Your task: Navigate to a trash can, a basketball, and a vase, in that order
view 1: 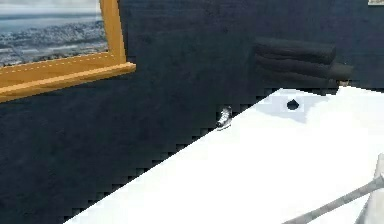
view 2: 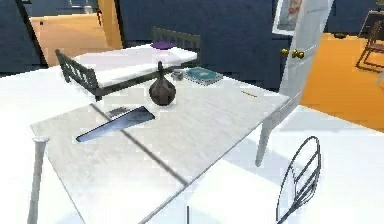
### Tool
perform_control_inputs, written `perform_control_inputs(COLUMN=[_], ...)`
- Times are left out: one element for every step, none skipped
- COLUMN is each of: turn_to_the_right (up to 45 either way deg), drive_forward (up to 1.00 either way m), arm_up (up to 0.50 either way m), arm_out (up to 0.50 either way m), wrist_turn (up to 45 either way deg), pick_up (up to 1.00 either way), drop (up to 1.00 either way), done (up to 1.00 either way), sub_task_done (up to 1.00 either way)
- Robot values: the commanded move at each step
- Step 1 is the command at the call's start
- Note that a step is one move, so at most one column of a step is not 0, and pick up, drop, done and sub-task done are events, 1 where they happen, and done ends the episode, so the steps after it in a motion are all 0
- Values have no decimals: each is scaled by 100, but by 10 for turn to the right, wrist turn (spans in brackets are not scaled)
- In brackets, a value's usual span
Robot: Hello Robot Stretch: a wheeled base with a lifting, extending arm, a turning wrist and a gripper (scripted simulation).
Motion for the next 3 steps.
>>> perform_control_inputs(turn_to_the_right=[0, 0, 450], drive_forward=[100, 10, 0], arm_up=[0, 0, 0], arm_out=[0, 0, 0], wrist_turn=[0, 0, 0], pick_up=[0, 0, 0], drop=[0, 0, 0], done=[0, 0, 0], sub_task_done=[0, 0, 0])
